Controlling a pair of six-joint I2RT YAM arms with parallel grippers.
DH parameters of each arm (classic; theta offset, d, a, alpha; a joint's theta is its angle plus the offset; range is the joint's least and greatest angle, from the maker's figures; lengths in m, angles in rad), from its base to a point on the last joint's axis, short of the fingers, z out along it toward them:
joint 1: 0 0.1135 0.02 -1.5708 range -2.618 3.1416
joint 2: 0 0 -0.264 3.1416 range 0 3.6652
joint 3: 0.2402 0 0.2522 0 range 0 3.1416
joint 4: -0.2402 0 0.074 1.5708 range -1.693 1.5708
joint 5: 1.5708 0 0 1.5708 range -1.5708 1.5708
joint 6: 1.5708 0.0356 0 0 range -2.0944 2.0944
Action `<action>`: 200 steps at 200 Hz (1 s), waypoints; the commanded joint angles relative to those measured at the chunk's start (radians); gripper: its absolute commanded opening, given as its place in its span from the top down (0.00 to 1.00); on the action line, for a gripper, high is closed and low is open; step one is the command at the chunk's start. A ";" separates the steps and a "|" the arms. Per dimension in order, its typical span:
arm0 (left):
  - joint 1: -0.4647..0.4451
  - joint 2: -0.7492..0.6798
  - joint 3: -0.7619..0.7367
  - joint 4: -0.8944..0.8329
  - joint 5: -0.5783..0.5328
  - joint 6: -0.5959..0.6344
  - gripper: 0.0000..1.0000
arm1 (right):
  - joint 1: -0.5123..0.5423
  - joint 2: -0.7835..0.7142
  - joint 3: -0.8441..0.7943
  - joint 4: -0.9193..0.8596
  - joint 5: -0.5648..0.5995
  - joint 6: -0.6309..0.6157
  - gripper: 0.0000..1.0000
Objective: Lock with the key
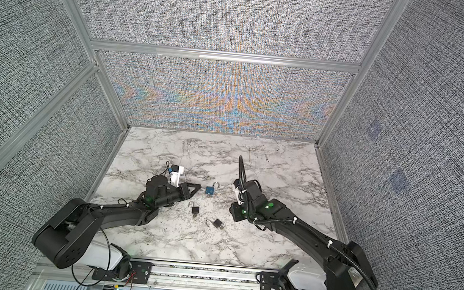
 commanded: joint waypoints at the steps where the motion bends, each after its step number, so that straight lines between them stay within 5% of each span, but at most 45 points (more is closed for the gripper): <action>1: 0.015 -0.037 -0.040 0.101 0.004 -0.042 0.75 | 0.059 0.048 0.019 0.029 0.063 -0.006 0.65; 119: 0.033 -0.376 -0.086 -0.207 -0.168 0.104 0.74 | 0.236 0.344 0.104 0.085 0.136 0.018 0.58; 200: 0.033 -0.382 -0.097 -0.215 -0.181 0.104 0.74 | 0.249 0.394 0.118 0.050 0.179 -0.008 0.57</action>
